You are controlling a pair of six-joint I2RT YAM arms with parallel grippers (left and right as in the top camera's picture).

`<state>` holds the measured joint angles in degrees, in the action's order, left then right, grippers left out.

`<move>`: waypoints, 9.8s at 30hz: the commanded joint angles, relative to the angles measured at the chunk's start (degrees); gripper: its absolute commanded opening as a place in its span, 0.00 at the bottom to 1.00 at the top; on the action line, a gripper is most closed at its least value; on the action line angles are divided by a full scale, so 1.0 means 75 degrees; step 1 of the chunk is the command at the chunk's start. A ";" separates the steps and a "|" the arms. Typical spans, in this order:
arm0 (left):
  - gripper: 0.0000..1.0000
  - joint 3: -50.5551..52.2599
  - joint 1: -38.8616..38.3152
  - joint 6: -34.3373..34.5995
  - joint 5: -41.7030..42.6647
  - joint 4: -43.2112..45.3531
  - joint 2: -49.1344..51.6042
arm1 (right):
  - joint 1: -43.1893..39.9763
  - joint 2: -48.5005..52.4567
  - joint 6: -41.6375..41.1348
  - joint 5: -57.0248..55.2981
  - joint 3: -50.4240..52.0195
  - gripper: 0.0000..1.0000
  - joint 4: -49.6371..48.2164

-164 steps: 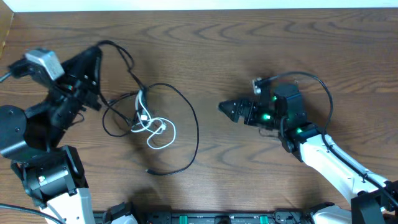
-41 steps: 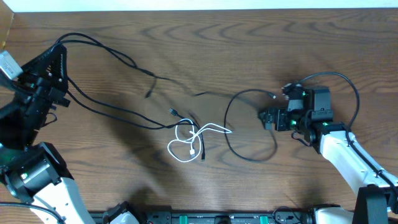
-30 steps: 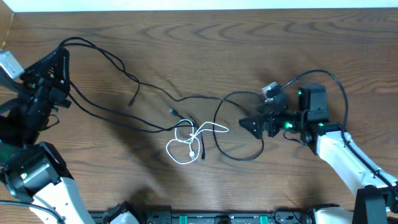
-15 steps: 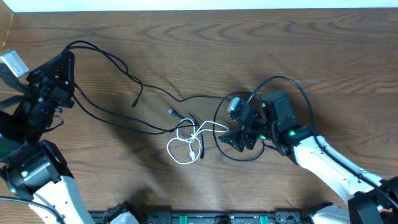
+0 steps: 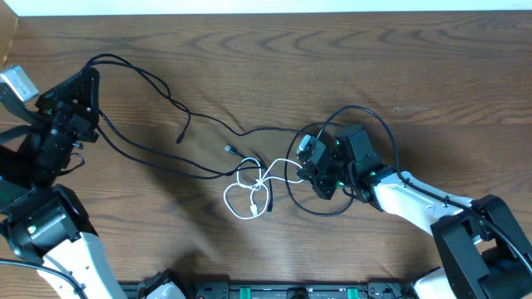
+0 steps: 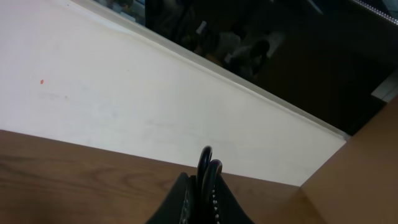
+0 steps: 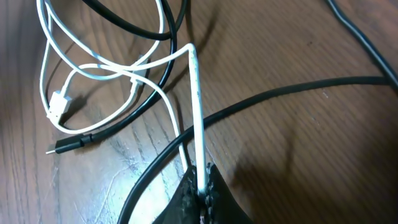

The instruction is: Untangle cables

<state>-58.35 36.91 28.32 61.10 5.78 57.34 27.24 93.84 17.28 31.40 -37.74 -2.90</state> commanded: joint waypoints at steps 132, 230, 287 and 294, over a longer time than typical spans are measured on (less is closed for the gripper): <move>0.08 -0.0251 -0.4887 -0.4068 -0.1830 -0.4287 0.1192 | -1.0940 -0.0781 -0.3302 0.1218 -0.0691 0.99 -0.2317; 0.25 -0.0251 -0.7411 -0.5540 -0.5074 -0.5735 0.1836 | -0.5913 -0.4336 -0.2328 -0.6994 -0.0697 0.01 -0.2745; 0.26 -0.0251 -0.7411 -0.5141 -0.5068 -0.5683 0.1836 | -1.0797 0.0510 -0.2460 -0.4741 -0.5249 0.99 0.6373; 0.26 -0.0251 -0.7411 -0.5141 -0.5068 -0.5680 0.1836 | -0.9795 0.0819 -0.2119 -0.5027 -0.5362 0.99 0.6534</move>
<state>-58.61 -18.65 -10.50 23.62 -36.97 71.16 -49.98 99.53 -1.10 -4.16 -76.34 45.89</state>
